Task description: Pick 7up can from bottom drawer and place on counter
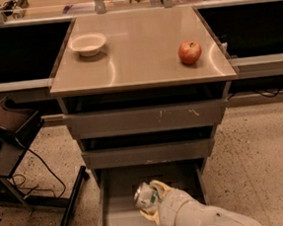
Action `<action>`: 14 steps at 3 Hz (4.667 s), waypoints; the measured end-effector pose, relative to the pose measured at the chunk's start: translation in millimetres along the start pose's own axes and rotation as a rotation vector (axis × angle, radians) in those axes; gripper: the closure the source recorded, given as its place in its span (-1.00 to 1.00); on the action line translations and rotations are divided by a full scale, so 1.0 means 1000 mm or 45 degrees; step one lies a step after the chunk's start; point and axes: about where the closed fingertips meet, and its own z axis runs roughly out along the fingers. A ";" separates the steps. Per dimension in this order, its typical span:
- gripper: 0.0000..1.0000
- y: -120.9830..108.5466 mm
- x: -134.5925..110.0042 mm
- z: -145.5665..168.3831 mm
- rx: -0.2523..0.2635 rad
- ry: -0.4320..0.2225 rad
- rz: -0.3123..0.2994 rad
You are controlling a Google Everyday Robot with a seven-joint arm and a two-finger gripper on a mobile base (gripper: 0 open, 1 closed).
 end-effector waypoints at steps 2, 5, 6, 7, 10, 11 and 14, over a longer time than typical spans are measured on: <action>1.00 -0.013 -0.026 0.003 0.025 -0.082 -0.066; 1.00 -0.177 -0.156 -0.031 0.290 -0.277 -0.286; 1.00 -0.211 -0.216 -0.065 0.394 -0.307 -0.377; 1.00 -0.212 -0.216 -0.065 0.395 -0.307 -0.377; 1.00 -0.345 -0.298 -0.044 0.470 -0.436 -0.587; 1.00 -0.386 -0.325 -0.030 0.458 -0.429 -0.624; 1.00 -0.431 -0.226 0.101 0.005 -0.080 -0.383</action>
Offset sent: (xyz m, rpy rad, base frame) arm 0.0387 0.0051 0.0120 0.0591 -0.0738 0.0303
